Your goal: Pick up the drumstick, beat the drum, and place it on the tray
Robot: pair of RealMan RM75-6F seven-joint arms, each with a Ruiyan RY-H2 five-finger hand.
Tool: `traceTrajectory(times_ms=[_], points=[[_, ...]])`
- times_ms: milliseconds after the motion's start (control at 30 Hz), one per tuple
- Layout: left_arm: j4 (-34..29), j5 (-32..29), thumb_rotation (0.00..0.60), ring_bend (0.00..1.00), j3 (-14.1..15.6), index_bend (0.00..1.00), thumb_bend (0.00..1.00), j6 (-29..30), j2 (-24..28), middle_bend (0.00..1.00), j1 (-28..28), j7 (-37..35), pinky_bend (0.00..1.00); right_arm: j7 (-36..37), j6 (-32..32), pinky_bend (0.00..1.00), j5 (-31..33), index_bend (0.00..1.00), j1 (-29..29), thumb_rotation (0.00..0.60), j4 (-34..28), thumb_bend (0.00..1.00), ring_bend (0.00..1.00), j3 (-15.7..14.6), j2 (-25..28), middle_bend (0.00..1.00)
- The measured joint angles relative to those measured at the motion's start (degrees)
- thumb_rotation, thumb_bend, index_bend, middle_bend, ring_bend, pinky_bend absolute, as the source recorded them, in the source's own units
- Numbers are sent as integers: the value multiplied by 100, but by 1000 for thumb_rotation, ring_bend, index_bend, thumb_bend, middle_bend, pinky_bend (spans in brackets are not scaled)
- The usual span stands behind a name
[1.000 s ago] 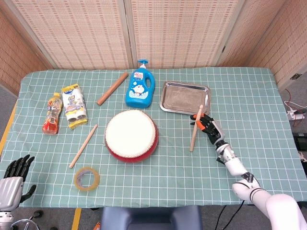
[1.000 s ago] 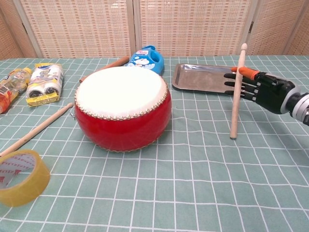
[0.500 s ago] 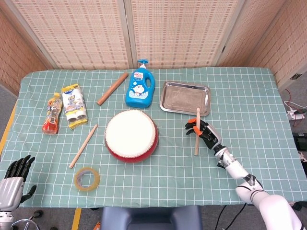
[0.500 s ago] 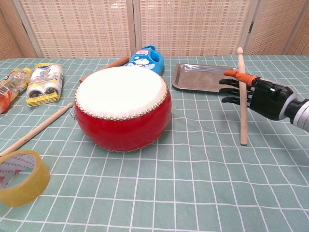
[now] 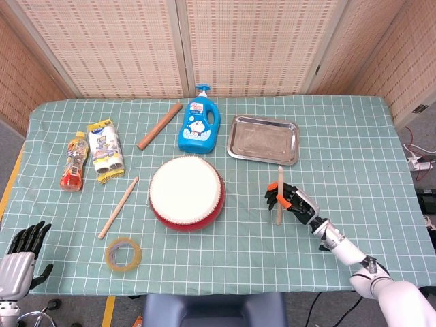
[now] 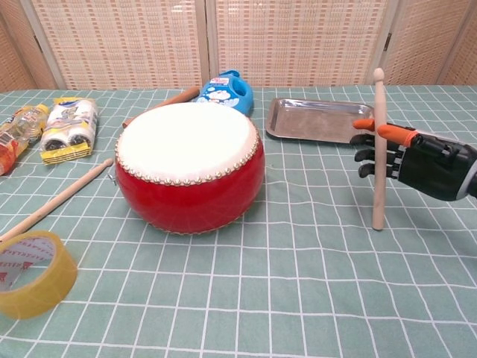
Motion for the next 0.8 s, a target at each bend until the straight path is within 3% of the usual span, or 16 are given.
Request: traceTrajectory(times_ms=[800], points=[[-32, 43, 600, 0, 33, 24, 255, -30, -10, 0, -24, 20, 27, -236, 162, 537, -172, 384, -370, 527, 35, 542, 483, -571, 174, 469]])
